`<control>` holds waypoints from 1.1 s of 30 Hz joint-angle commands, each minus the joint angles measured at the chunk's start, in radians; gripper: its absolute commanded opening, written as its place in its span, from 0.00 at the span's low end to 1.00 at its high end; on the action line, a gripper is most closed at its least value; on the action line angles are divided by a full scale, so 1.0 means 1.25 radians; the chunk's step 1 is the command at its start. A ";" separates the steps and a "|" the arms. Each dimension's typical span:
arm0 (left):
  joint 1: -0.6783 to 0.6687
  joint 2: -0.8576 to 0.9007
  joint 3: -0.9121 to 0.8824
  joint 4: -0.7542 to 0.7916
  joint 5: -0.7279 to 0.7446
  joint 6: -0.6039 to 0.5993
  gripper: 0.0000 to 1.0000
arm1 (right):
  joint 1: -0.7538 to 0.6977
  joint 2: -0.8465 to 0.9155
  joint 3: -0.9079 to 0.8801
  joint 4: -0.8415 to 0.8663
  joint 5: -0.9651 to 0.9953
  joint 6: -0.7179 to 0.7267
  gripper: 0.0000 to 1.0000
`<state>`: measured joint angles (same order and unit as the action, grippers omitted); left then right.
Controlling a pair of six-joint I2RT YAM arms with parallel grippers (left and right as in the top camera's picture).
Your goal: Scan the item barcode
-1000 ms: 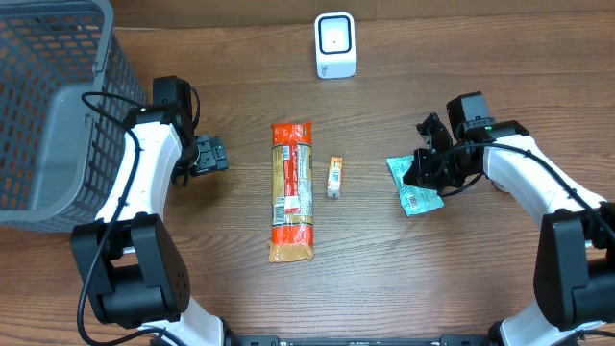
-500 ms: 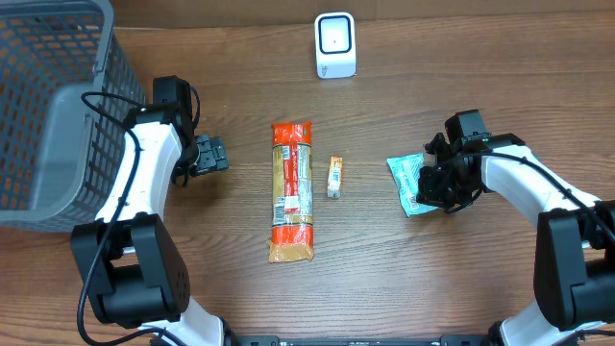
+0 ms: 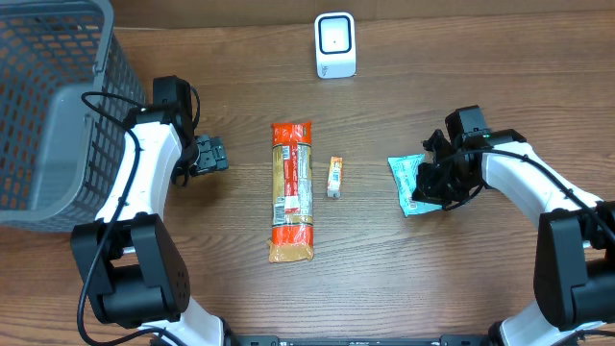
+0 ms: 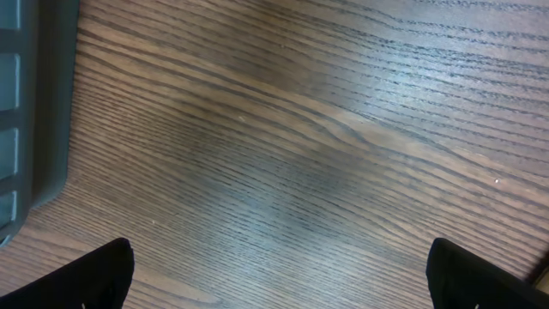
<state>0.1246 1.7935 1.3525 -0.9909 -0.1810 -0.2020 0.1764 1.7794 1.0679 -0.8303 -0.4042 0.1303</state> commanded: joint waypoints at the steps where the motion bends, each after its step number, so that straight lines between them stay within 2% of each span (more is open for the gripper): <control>1: 0.000 -0.017 0.003 0.003 -0.008 0.012 1.00 | -0.002 -0.013 0.020 0.008 -0.012 -0.001 0.04; 15: 0.000 -0.017 0.003 0.003 -0.008 0.012 1.00 | -0.002 -0.013 -0.067 0.082 -0.007 0.022 0.04; 27: 0.000 -0.017 0.003 0.003 -0.008 0.012 1.00 | -0.002 -0.013 -0.100 0.067 -0.007 0.042 0.04; 33: -0.001 -0.017 0.003 0.003 -0.008 0.012 1.00 | -0.003 -0.013 -0.059 0.094 -0.114 0.042 0.04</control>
<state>0.1246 1.7935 1.3525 -0.9905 -0.1806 -0.2020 0.1764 1.7699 0.9649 -0.7166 -0.4751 0.1726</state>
